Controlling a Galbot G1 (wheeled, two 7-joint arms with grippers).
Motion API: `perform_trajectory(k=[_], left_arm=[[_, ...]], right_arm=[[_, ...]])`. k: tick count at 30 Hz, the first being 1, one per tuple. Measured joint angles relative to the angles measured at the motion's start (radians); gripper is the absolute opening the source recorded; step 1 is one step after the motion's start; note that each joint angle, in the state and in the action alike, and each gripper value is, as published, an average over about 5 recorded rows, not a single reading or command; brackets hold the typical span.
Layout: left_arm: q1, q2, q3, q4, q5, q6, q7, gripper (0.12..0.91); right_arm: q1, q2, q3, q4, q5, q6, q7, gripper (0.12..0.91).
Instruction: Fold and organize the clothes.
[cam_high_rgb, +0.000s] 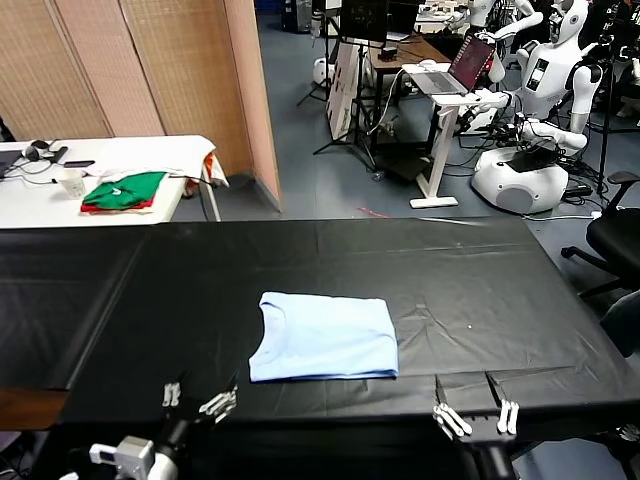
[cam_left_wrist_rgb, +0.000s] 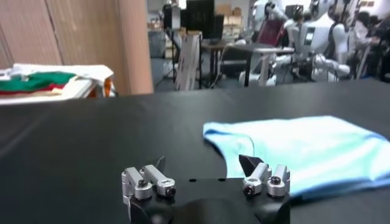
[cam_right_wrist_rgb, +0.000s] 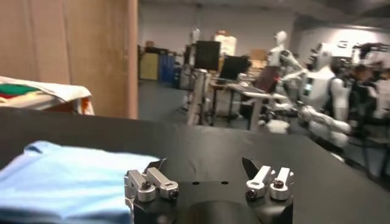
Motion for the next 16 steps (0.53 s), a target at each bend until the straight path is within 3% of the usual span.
perform_trajectory(k=[5,16], left_arm=[[0.053,0.005,-0.042,-0.015,-0.011,0.001,-0.001,0.907],[0.103,-0.008,-0.069,-0.029,-0.006,0.0,0.003,0.907]], right_arm=[[-0.071,0.007,-0.001,0.019,0.014,0.01,0.036,0.907],[-0.107,0.01,-0.003,0.025,0.016,0.014,0.038,0.907]])
